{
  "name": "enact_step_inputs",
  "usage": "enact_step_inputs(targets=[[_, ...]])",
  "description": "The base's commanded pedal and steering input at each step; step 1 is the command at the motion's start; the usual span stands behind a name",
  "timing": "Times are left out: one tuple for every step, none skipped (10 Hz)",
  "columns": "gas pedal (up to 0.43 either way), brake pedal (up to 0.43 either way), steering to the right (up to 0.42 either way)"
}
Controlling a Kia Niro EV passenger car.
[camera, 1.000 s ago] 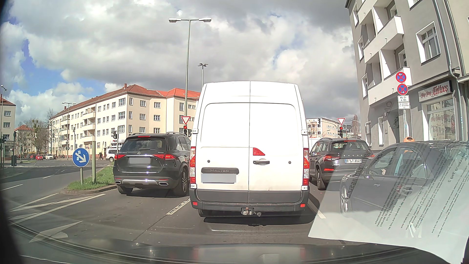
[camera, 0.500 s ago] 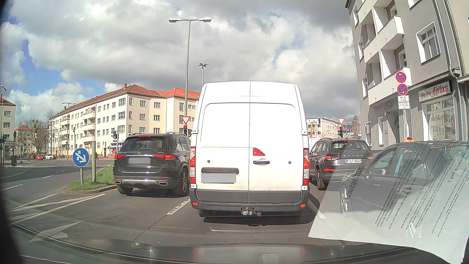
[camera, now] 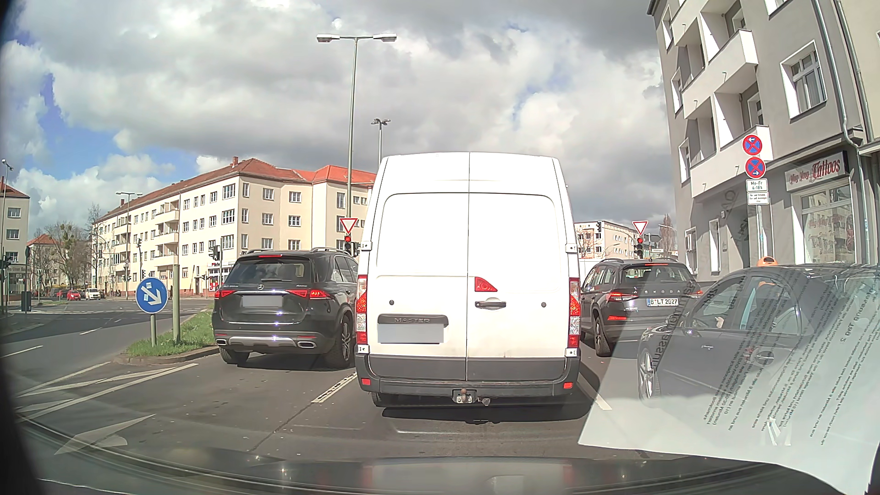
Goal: Follow the waypoints while adhering to traffic rules and regulations
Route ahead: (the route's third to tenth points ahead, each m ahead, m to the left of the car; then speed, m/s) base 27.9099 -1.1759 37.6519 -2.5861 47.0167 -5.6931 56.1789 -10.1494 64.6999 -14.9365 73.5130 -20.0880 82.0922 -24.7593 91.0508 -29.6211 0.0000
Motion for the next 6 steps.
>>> enact_step_inputs(targets=[[0.0, 0.39, -0.014], [0.0, 0.39, -0.014], [0.0, 0.39, -0.014], [0.0, 0.39, -0.014], [0.0, 0.39, -0.014], [0.0, 0.39, -0.014]])
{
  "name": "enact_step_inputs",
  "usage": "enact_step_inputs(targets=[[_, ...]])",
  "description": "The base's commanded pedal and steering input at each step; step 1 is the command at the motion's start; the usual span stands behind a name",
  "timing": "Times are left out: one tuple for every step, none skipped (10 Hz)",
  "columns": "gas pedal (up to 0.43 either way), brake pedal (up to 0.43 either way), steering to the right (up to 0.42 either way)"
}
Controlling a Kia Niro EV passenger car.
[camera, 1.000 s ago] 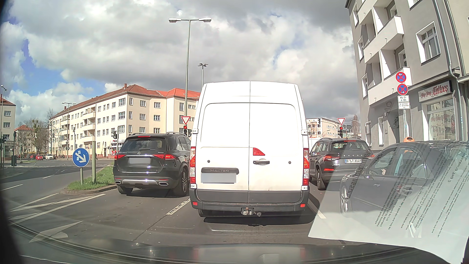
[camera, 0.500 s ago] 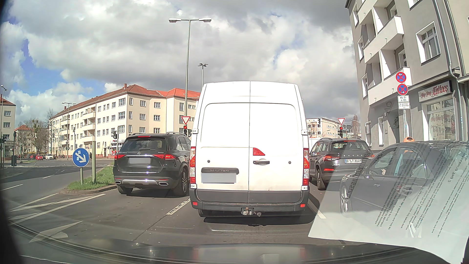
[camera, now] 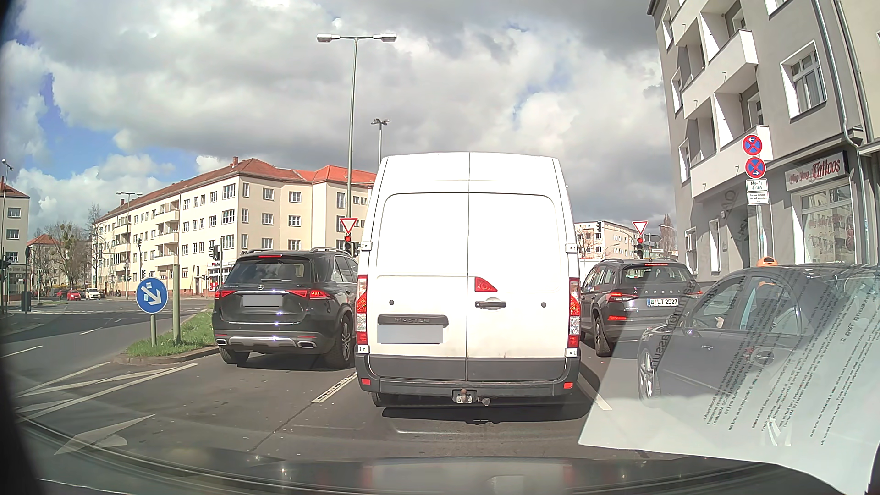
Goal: Follow the waypoints while adhering to traffic rules and regulations
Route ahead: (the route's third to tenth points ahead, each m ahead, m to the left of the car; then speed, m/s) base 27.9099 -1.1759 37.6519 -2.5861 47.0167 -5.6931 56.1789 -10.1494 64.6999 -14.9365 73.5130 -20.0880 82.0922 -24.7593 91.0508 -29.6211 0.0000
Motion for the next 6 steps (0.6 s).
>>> enact_step_inputs(targets=[[0.0, 0.39, -0.014], [0.0, 0.39, -0.014], [0.0, 0.39, -0.014], [0.0, 0.39, -0.014], [0.0, 0.39, -0.014], [0.0, 0.39, -0.014]])
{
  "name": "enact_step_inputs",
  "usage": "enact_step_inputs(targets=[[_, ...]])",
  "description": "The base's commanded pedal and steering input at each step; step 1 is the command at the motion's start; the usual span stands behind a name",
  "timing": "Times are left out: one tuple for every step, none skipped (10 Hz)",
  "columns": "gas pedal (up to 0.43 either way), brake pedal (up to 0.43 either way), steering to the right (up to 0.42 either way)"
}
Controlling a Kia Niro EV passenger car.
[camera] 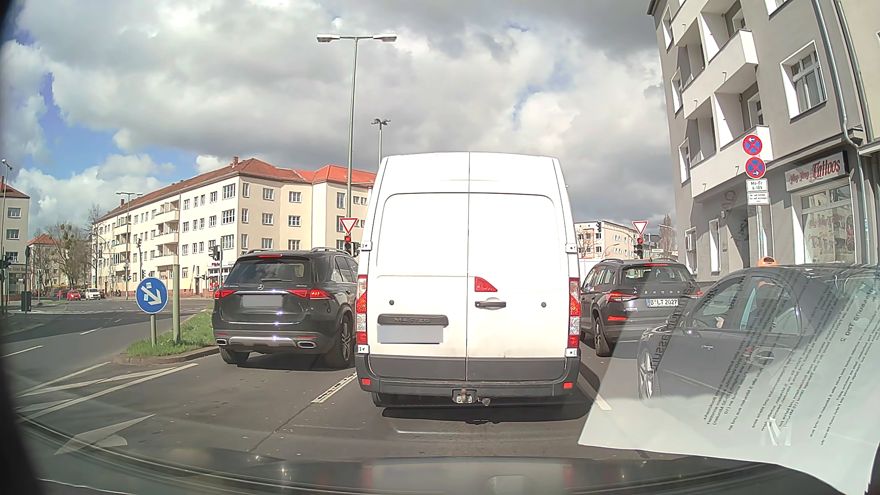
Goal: Follow the waypoints while adhering to traffic rules and regulations
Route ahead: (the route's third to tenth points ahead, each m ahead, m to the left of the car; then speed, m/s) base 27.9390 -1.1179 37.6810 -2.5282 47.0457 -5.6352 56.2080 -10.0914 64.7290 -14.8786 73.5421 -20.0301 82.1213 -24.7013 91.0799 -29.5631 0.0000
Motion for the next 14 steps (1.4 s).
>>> enact_step_inputs(targets=[[0.0, 0.39, -0.014], [0.0, 0.39, -0.014], [0.0, 0.39, -0.014], [0.0, 0.39, -0.014], [0.0, 0.39, -0.014], [0.0, 0.384, -0.014], [0.0, 0.39, -0.014], [0.0, 0.39, -0.014], [0.0, 0.39, -0.014], [0.0, 0.39, -0.014], [0.0, 0.39, -0.014], [0.0, 0.39, -0.014], [0.0, 0.39, -0.014], [0.0, 0.384, -0.014]])
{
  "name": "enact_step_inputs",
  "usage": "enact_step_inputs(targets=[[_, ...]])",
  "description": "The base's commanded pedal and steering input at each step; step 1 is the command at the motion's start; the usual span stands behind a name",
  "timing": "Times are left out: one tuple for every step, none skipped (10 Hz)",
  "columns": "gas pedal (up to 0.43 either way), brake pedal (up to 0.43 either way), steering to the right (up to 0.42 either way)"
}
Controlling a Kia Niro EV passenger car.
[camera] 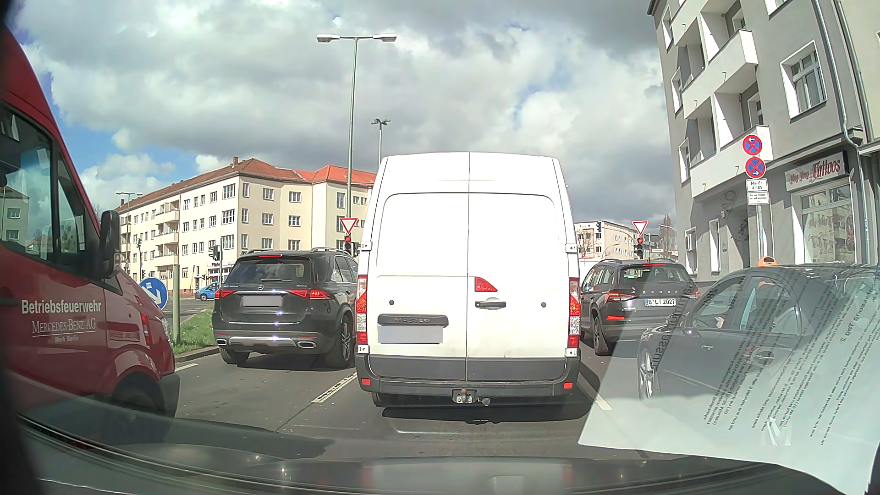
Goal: Follow the waypoints while adhering to traffic rules and regulations
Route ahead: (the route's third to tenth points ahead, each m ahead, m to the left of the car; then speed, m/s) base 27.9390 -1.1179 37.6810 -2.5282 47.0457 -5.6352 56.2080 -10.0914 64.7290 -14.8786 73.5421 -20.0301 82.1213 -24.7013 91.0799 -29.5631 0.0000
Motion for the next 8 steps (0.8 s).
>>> enact_step_inputs(targets=[[0.0, 0.39, -0.014], [0.0, 0.39, -0.014], [0.0, 0.39, -0.014], [0.0, 0.39, -0.014], [0.0, 0.39, -0.014], [0.0, 0.39, -0.014], [0.0, 0.39, -0.014], [0.0, 0.39, -0.014]])
